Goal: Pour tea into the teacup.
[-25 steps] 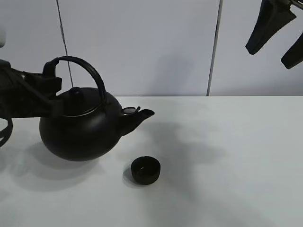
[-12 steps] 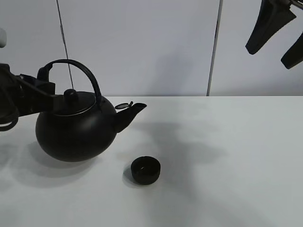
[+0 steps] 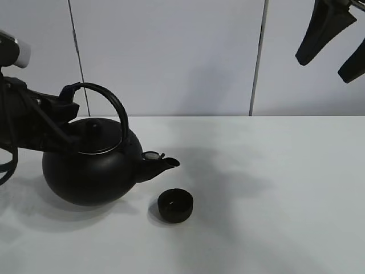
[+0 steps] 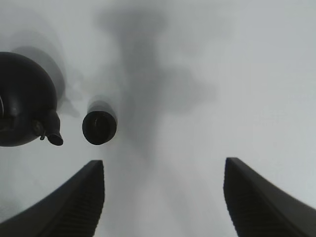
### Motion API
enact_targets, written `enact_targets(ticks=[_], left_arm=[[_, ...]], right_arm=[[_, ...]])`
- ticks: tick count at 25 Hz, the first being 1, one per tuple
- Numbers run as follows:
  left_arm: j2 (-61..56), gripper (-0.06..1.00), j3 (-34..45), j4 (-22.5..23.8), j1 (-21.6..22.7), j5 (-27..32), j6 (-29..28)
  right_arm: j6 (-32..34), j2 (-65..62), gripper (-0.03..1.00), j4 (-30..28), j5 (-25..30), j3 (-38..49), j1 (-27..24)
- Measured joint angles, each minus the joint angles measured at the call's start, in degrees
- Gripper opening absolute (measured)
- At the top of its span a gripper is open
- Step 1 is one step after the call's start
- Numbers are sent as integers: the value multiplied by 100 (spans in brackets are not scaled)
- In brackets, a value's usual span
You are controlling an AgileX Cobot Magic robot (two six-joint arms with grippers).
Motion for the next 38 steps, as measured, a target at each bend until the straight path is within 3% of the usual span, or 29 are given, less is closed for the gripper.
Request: enact_targets(ticks=[5, 21, 27, 32, 38], left_arm=[[0, 11, 0, -42, 0, 0, 308], [0, 11, -12, -65, 0, 126, 540], [0, 11, -104, -444, 0, 421, 354], [0, 11, -104, -464, 0, 426, 217], [0, 11, -108, -373, 0, 467, 605]], right_arm=[[6, 0, 47, 19, 0, 0, 0], [21, 0, 47, 23, 0, 0, 0], [21, 0, 47, 23, 0, 0, 0], [21, 0, 47, 23, 0, 0, 0], [21, 0, 47, 23, 0, 0, 0]])
